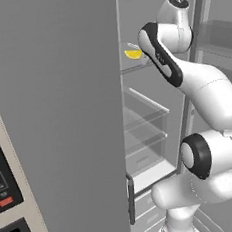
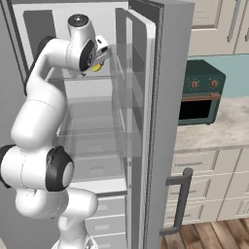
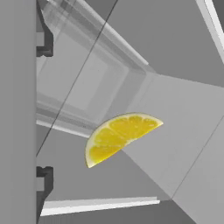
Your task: There is a bowl on the dining counter. Grab a lemon wedge from the fridge and place it in the bowl. Then get the liquor bottle and glass cup from the cabinet and place them next to the bowl.
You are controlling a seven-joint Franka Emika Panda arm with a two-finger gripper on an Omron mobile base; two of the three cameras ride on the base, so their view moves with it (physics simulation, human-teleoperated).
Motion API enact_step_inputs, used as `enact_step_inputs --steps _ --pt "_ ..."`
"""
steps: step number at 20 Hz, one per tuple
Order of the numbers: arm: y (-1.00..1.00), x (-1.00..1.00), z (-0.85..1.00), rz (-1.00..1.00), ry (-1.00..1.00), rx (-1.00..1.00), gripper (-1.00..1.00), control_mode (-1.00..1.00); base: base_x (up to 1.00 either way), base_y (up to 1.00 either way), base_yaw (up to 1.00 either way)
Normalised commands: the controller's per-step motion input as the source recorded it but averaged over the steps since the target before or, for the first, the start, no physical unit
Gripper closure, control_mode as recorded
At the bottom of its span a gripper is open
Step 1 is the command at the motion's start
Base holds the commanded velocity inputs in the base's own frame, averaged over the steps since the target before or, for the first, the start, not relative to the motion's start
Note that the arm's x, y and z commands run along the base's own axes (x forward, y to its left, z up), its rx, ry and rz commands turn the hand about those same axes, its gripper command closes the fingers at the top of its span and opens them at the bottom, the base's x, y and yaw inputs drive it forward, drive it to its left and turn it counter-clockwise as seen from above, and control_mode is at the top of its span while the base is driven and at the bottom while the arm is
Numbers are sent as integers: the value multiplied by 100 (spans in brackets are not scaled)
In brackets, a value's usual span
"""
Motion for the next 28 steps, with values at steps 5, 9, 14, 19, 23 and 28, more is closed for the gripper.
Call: enact_step_inputs --steps 5,9,14,19,23,28 --pt "-1 22 0 0 4 0 -100 -100 0 0 0" --pt "-3 20 0 0 3 0 -100 -100 0 0 0" --pt "-7 19 0 0 1 0 -100 -100 0 0 0" --pt "0 11 0 0 1 0 -100 -100 0 0 0" --pt "0 13 0 0 3 0 -100 -100 0 0 0" --pt "0 10 0 4 2 0 -100 -100 0 0 0"
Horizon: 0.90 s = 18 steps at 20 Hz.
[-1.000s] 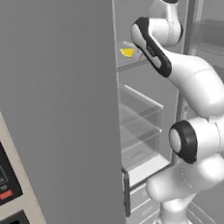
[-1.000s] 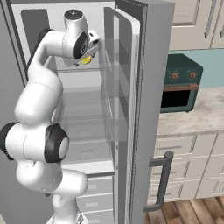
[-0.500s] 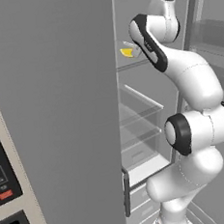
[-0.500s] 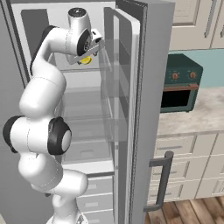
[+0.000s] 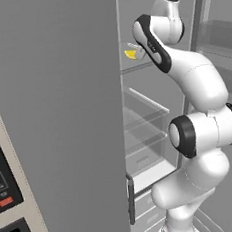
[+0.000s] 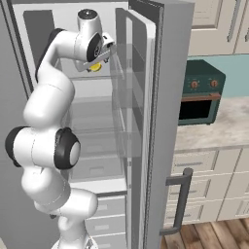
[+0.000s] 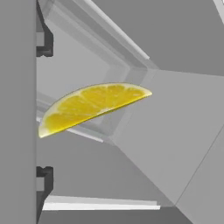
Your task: There is a bowl on the dining counter. Grab a lemon wedge from the fridge and place it in the bowl. Then get the liquor bottle and glass cup from the cabinet and place them next to the bowl.
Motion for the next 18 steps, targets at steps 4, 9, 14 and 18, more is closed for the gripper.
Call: enact_step_inputs --steps 4,9,14,18 --pt "0 16 0 11 3 0 -100 -100 0 0 0" --pt "0 16 0 11 3 0 -100 -100 0 0 0" --pt "2 12 -6 7 3 0 -100 -100 0 0 0" --pt "10 3 -11 5 1 0 -100 -100 0 0 0"
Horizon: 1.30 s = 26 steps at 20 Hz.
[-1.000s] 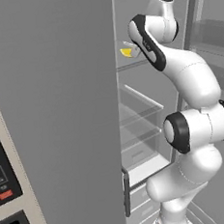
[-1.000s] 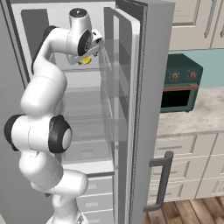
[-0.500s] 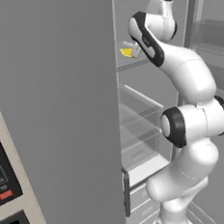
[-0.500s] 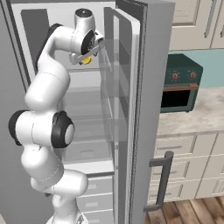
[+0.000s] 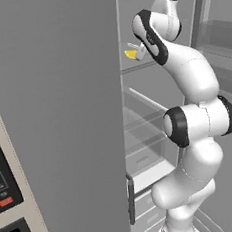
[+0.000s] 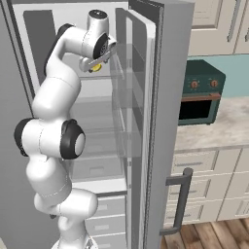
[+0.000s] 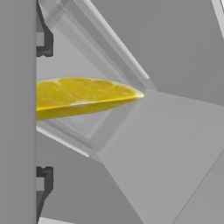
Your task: There is a bowl on the dining counter. Grab a lemon wedge from the fridge and place it in the bowl. Then get the liquor bottle and glass cup from the cabinet and place them next to the bowl.
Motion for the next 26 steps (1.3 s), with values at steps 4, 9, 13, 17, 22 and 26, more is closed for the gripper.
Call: enact_step_inputs --steps 4,9,13,17,22,26 --pt "3 0 -1 1 0 0 -100 -100 0 0 0" --pt "8 0 -18 0 0 0 -100 -100 0 0 0" --pt "20 0 -22 0 0 0 -100 -100 0 0 0" --pt "19 8 -28 0 2 0 100 -100 0 0 0" --pt "9 7 -37 0 5 0 100 -100 0 0 0" --pt "0 0 -23 0 7 0 100 -100 0 0 0"
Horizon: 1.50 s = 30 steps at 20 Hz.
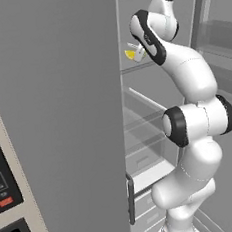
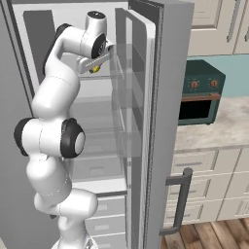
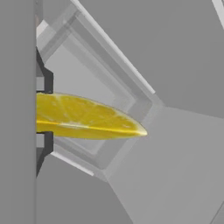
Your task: There is a bowl on the dining counter. Grab a lemon wedge from the fridge and place it in the bowl. Then get the liquor bottle and glass cup from the cabinet and place them next to the bowl.
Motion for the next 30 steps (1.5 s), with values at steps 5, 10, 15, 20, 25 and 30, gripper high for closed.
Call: enact_step_inputs --steps 5,10,15,20,25,30 --pt "0 0 -5 0 1 0 100 -100 0 0 0" --pt "0 0 0 0 0 0 100 -100 0 0 0" --pt "0 0 0 0 0 0 100 -100 0 0 0" --pt "0 0 0 0 -1 0 100 -100 0 0 0" --pt "2 -24 0 0 -4 0 100 -100 0 0 0" --pt "31 -68 0 3 -15 0 100 -100 0 0 0"
